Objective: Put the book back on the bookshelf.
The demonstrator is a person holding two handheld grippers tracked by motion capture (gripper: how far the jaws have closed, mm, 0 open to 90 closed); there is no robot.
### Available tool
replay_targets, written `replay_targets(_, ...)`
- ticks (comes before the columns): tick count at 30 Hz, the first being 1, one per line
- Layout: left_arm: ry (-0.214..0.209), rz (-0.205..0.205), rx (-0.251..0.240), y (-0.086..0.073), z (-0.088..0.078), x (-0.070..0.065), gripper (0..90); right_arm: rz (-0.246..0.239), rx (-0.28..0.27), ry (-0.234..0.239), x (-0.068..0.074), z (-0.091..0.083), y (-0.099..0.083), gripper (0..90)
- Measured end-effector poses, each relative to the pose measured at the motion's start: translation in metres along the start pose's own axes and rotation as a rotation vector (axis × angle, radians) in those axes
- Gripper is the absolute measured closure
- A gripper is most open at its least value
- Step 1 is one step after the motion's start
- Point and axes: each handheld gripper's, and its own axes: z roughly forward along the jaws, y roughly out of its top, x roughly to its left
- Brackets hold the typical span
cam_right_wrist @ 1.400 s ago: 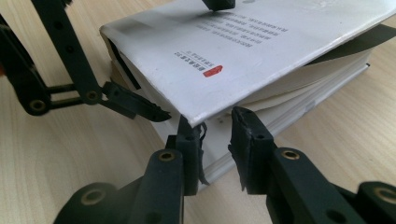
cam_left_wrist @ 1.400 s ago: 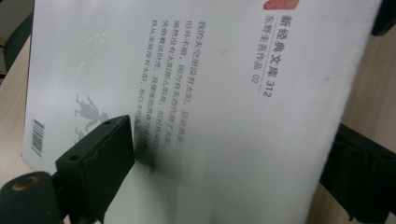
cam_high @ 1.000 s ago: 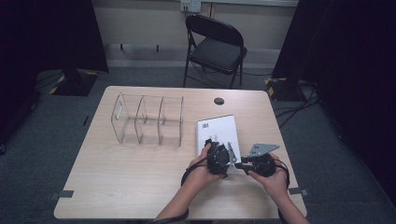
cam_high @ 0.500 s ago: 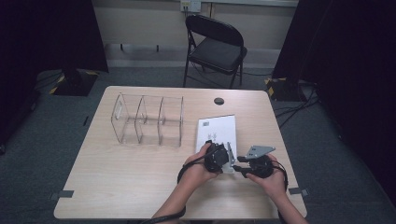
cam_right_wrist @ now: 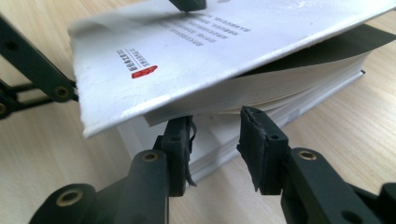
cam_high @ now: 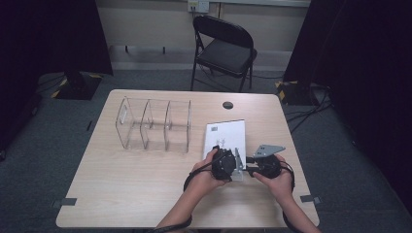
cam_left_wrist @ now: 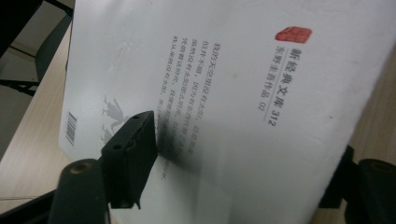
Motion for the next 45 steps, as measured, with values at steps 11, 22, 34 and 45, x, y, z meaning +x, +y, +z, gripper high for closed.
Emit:
replay_targets(11,0.083,0.121,0.059,0.003,-0.003,-0.003,34.0,0.003,-0.035,0.024,0.001,-0.003,0.002,53.4)
replay_targets(22,0.054,0.122,0.119,0.019,-0.024,0.012,45.7,-0.033,0.054,0.037,0.0,0.004,-0.036,37.1)
replay_targets(34,0.005,0.1,0.166,0.046,-0.041,0.022,50.9,-0.065,0.044,-0.006,0.005,0.007,-0.037,29.7)
replay_targets(45,-0.025,0.093,0.2,0.062,-0.046,0.018,50.8,-0.194,0.002,-0.091,0.016,0.008,-0.028,28.2)
